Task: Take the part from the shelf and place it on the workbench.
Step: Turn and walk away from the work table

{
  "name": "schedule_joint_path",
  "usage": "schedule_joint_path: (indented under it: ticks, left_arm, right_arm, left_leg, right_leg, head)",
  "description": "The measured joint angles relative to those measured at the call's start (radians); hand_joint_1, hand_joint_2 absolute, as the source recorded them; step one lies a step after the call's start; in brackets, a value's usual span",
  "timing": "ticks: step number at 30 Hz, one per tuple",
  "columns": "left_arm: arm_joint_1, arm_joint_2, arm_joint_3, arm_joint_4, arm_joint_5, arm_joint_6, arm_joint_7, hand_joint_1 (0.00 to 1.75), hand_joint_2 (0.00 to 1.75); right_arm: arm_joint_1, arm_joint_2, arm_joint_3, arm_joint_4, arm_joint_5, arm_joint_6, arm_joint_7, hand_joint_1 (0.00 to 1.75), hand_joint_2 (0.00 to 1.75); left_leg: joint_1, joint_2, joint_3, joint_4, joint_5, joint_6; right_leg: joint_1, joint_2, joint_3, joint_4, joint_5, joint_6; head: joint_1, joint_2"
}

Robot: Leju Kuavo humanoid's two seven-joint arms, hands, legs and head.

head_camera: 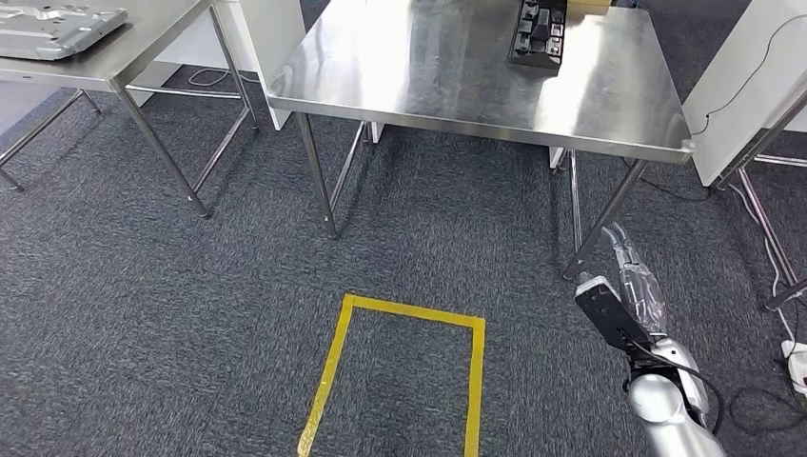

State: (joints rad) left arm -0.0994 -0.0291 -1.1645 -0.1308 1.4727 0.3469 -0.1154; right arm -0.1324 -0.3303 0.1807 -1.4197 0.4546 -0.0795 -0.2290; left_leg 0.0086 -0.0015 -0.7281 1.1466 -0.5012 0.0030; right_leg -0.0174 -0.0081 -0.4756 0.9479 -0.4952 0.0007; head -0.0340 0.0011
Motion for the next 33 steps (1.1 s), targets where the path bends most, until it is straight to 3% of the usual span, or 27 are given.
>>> schedule_joint_path:
  ticks: [1, 2, 3, 4, 5, 7, 8, 9, 11, 12, 14, 16, 17, 18, 19, 20, 22, 24, 26, 28, 30, 32, 33]
  left_arm:
    - [0.000, 0.000, -0.001, 0.000, 0.000, -0.001, 0.000, 0.00, 0.00]
    - [-0.001, 0.001, -0.001, 0.000, -0.001, -0.002, 0.000, 0.00, 0.00]
    - [-0.001, 0.001, -0.002, 0.000, -0.001, -0.005, 0.000, 0.00, 0.00]
    - [-0.001, 0.001, -0.003, 0.000, -0.002, -0.007, 0.000, 0.00, 0.00]
    - [-0.002, 0.002, -0.003, 0.000, -0.002, -0.009, 0.000, 0.00, 0.00]
    - [-0.005, 0.003, -0.003, 0.000, -0.003, -0.012, -0.001, 0.00, 0.00]
    - [-0.006, 0.004, -0.003, 0.000, -0.004, -0.013, -0.002, 0.00, 0.00]
    - [-0.007, 0.004, -0.003, 0.000, -0.004, -0.015, -0.003, 0.00, 0.00]
    - [-0.006, 0.003, -0.003, 0.000, -0.003, -0.019, -0.003, 0.00, 0.00]
    - [-0.006, 0.003, -0.003, 0.000, -0.002, -0.020, -0.001, 0.00, 0.00]
    - [-0.005, 0.003, -0.003, 0.000, -0.002, -0.020, 0.002, 0.00, 0.00]
    - [-0.004, 0.003, -0.003, 0.000, -0.002, -0.021, 0.005, 0.00, 0.00]
    - [-0.004, 0.003, -0.003, 0.000, -0.001, -0.021, 0.006, 0.00, 0.00]
    - [-0.003, 0.002, -0.003, 0.000, 0.000, -0.022, 0.007, 0.00, 0.00]
    - [-0.003, 0.002, -0.003, 0.000, 0.000, -0.023, 0.007, 0.00, 0.00]
    - [-0.003, 0.001, -0.003, 0.000, 0.001, -0.023, 0.007, 0.00, 0.00]
    - [-0.004, 0.000, -0.003, -0.001, 0.001, -0.024, 0.008, 0.00, 0.00]
    - [-0.003, 0.001, -0.003, -0.001, 0.001, -0.025, 0.008, 0.00, 0.00]
    - [-0.001, 0.002, -0.003, -0.001, 0.001, -0.028, 0.010, 0.00, 0.00]
    - [0.000, 0.002, -0.004, 0.000, 0.002, -0.030, 0.012, 0.00, 0.00]
    - [0.000, 0.001, -0.004, 0.000, 0.005, -0.030, 0.015, 0.00, 0.00]
    - [0.000, 0.000, -0.004, 0.000, 0.010, -0.028, 0.021, 0.00, 0.00]
    - [0.001, 0.000, -0.004, 0.000, 0.012, -0.025, 0.027, 0.00, 0.00]
  right_arm:
    - [0.003, 0.000, -0.002, -0.001, -0.001, 0.000, 0.000, 0.00, 0.00]
    - [0.006, 0.000, -0.004, -0.001, -0.002, 0.000, -0.001, 0.00, 0.00]
    - [0.010, 0.000, -0.005, -0.001, -0.003, 0.001, -0.001, 0.00, 0.00]
    - [0.012, -0.001, -0.007, -0.001, -0.004, 0.001, -0.002, 0.00, 0.00]
    - [0.014, -0.001, -0.009, -0.001, -0.005, 0.001, -0.003, 0.00, 0.00]
    - [0.016, -0.004, -0.013, -0.002, -0.006, 0.003, -0.005, 0.00, 0.00]
    - [0.015, -0.005, -0.015, -0.003, -0.007, 0.004, -0.007, 0.00, 0.00]
    - [0.014, -0.006, -0.016, -0.003, -0.008, 0.006, -0.008, 0.00, 0.00]
    - [0.012, -0.008, -0.018, -0.003, -0.004, 0.010, -0.010, 0.00, 0.00]
    - [0.012, -0.009, -0.018, -0.003, 0.001, 0.011, -0.011, 0.00, 0.00]
    - [0.012, -0.011, -0.017, -0.002, 0.015, 0.012, -0.015, 0.00, 0.00]
    - [0.013, -0.012, -0.014, 0.000, 0.031, 0.013, -0.019, 0.00, 0.00]
    - [0.014, -0.012, -0.012, 0.002, 0.037, 0.013, -0.020, 0.00, 0.00]
    - [0.014, -0.011, -0.009, 0.004, 0.041, 0.013, -0.021, 0.00, 0.00]
    - [0.015, -0.011, -0.006, 0.005, 0.044, 0.013, -0.021, 0.00, 0.00]
    - [0.015, -0.010, -0.004, 0.007, 0.045, 0.013, -0.022, 0.00, 0.00]
    - [0.014, -0.010, -0.002, 0.008, 0.047, 0.013, -0.023, 0.00, 0.00]
    - [0.014, -0.010, 0.001, 0.010, 0.048, 0.014, -0.023, 0.00, 0.00]
    - [0.014, -0.008, 0.005, 0.014, 0.048, 0.017, -0.026, 0.00, 0.00]
    - [0.015, -0.005, 0.012, 0.019, 0.041, 0.020, -0.032, 0.00, 0.00]
    - [0.026, 0.002, 0.021, 0.030, 0.027, 0.021, -0.040, 0.00, 0.00]
    - [0.045, 0.023, 0.029, 0.060, 0.006, 0.012, -0.049, 0.00, 0.00]
    - [0.054, 0.040, 0.032, 0.088, -0.006, -0.001, -0.057, 0.00, 0.00]
  left_leg:
    - [0.001, 0.000, -0.006, 0.066, -0.035, -0.003]
    - [0.001, 0.000, -0.004, 0.116, -0.041, -0.004]
    - [0.002, 0.000, 0.011, 0.135, -0.024, -0.003]
    - [0.002, 0.000, 0.042, 0.121, 0.002, 0.000]
    - [0.001, -0.001, 0.091, 0.073, 0.021, 0.005]
    - [-0.002, -0.003, 0.201, -0.069, 0.005, 0.016]
    - [-0.005, -0.004, 0.233, -0.123, -0.012, 0.021]
    - [-0.009, -0.004, 0.246, -0.153, -0.025, 0.026]
    - [-0.012, -0.004, 0.233, -0.165, -0.013, 0.041]
    - [-0.011, -0.004, 0.225, -0.169, -0.001, 0.050]
    - [-0.009, -0.006, 0.202, -0.173, 0.026, 0.061]
    - [-0.010, -0.013, 0.175, -0.171, 0.049, 0.064]
    - [-0.011, -0.018, 0.162, -0.170, 0.060, 0.064]
    - [-0.011, -0.025, 0.151, -0.169, 0.070, 0.062]
    - [-0.011, -0.033, 0.142, -0.168, 0.080, 0.059]
    - [-0.011, -0.042, 0.133, -0.166, 0.088, 0.056]
    - [-0.014, -0.058, 0.120, -0.162, 0.101, 0.047]
    - [-0.016, -0.072, 0.111, -0.160, 0.113, 0.035]
    - [-0.014, -0.085, 0.104, -0.160, 0.123, 0.024]
    - [-0.013, -0.064, 0.085, -0.129, 0.098, 0.015]
    - [-0.010, -0.023, 0.040, -0.024, 0.026, 0.004]
    - [-0.003, -0.006, -0.005, 0.099, -0.036, -0.007]
    - [-0.001, -0.002, -0.007, 0.124, -0.043, -0.010]
  right_leg:
    - [0.001, 0.000, -0.016, 0.003, 0.013, 0.000]
    - [0.002, 0.000, -0.034, 0.008, 0.026, 0.001]
    - [0.002, 0.000, -0.053, 0.015, 0.037, 0.003]
    - [0.003, 0.000, -0.073, 0.023, 0.047, 0.006]
    - [0.003, 0.000, -0.091, 0.031, 0.055, 0.009]
    - [0.005, 0.001, -0.117, 0.043, 0.070, 0.018]
    - [0.006, 0.000, -0.122, 0.045, 0.077, 0.024]
    - [0.006, -0.002, -0.125, 0.043, 0.085, 0.030]
    - [0.003, -0.004, -0.130, 0.042, 0.095, 0.041]
    - [0.002, -0.004, -0.141, 0.057, 0.083, 0.042]
    - [0.001, -0.002, -0.180, 0.144, 0.021, 0.035]
    - [0.001, 0.000, -0.221, 0.277, -0.058, 0.031]
    - [0.001, 0.001, -0.224, 0.319, -0.080, 0.034]
    - [0.001, 0.002, -0.208, 0.322, -0.087, 0.039]
    - [0.001, 0.005, -0.170, 0.281, -0.079, 0.046]
    - [0.000, 0.015, -0.113, 0.205, -0.061, 0.051]
    - [0.001, 0.048, -0.022, 0.063, -0.035, 0.048]
    - [0.005, 0.059, 0.000, 0.018, -0.027, 0.034]
    - [0.006, 0.039, -0.004, 0.019, -0.016, 0.020]
    - [0.001, 0.017, -0.007, 0.018, -0.006, 0.005]
    - [-0.001, -0.006, -0.014, 0.017, 0.003, -0.006]
    - [0.001, -0.031, -0.023, 0.018, 0.009, -0.007]
    - [0.002, -0.043, -0.026, 0.019, 0.010, -0.006]
  head:
    - [-0.002, 0.000]
    - [-0.002, 0.000]
    - [-0.002, 0.000]
    - [-0.002, 0.000]
    - [-0.003, 0.000]
    - [-0.002, 0.000]
    - [-0.001, 0.000]
    - [0.000, 0.000]
    - [0.000, 0.000]
    - [0.001, 0.000]
    - [0.007, 0.000]
    - [0.012, 0.000]
    - [0.013, 0.000]
    - [0.013, 0.000]
    - [0.014, 0.000]
    - [0.014, 0.000]
    - [0.013, 0.000]
    - [0.012, 0.000]
    - [0.012, 0.000]
    - [0.008, 0.000]
    - [-0.001, 0.000]
    - [-0.005, 0.000]
    - [-0.006, 0.000]
